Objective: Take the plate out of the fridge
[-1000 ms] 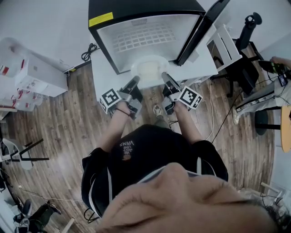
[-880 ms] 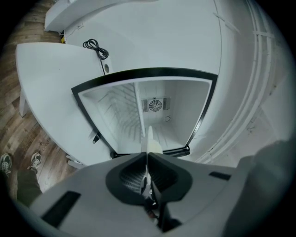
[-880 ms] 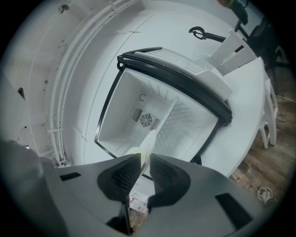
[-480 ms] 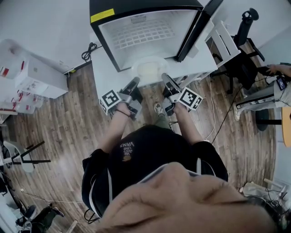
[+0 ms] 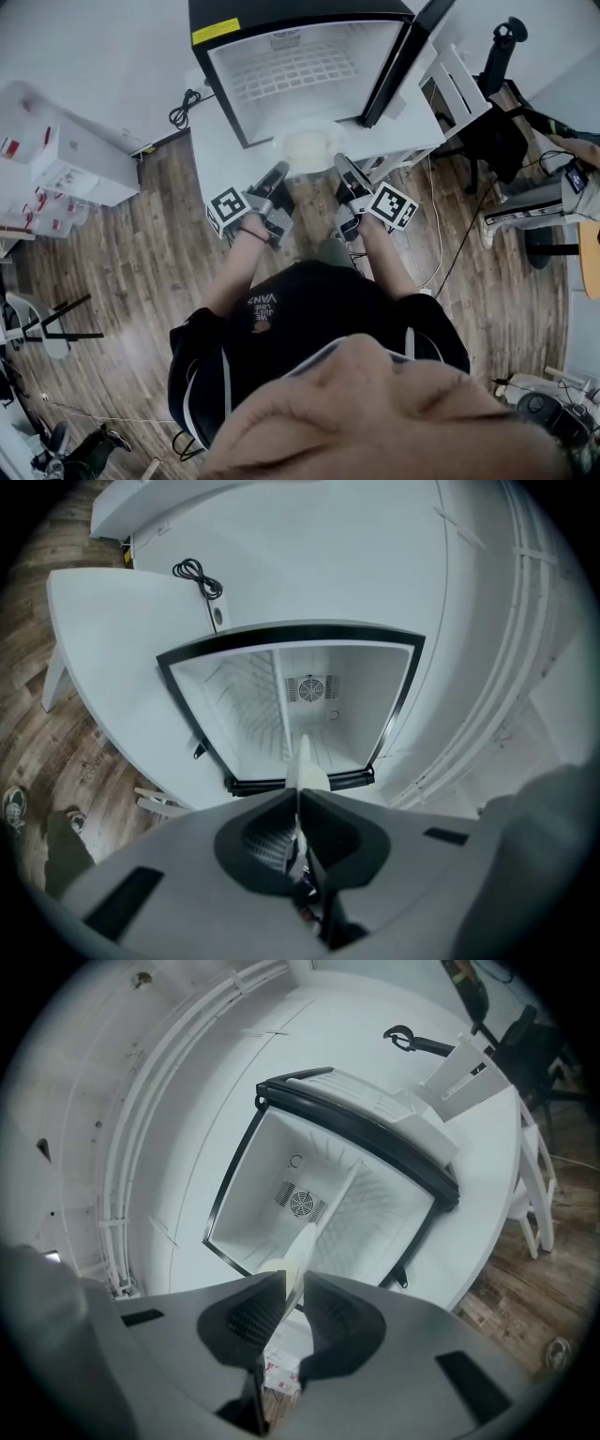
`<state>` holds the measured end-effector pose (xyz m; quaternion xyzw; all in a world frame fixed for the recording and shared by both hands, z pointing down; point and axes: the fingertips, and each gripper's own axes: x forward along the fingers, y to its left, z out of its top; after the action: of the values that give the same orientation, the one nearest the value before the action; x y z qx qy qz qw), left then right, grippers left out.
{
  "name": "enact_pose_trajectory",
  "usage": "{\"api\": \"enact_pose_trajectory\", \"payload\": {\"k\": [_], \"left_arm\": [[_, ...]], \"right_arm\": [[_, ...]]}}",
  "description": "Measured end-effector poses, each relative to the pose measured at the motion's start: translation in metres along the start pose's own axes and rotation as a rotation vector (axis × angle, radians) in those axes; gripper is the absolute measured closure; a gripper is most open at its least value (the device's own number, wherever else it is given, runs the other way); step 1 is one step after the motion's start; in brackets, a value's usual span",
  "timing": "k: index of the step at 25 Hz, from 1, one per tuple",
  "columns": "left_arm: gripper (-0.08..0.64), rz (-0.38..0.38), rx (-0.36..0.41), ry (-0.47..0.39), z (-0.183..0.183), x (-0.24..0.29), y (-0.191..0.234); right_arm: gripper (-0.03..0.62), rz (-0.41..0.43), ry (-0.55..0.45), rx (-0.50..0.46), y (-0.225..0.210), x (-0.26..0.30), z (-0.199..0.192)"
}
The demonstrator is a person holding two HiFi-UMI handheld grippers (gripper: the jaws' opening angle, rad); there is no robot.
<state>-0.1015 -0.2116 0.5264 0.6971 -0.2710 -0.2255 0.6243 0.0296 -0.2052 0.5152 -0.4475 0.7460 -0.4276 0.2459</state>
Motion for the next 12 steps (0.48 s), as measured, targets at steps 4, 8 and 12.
{"api": "enact_pose_trajectory", "payload": {"k": [4, 8, 12], "left_arm": [[0.532, -0.011, 0.005, -0.006, -0.005, -0.003, -0.004], [0.532, -0.007, 0.002, -0.023, -0.011, -0.004, -0.005], [0.532, -0.01, 0.003, -0.044, -0.017, -0.004, -0.009]], "right_arm": [[0.526, 0.002, 0.009, -0.004, 0.002, -0.005, -0.001], [0.526, 0.008, 0.024, -0.013, 0.004, -0.011, 0.002], [0.526, 0.017, 0.044, -0.019, 0.005, -0.015, 0.006]]}}
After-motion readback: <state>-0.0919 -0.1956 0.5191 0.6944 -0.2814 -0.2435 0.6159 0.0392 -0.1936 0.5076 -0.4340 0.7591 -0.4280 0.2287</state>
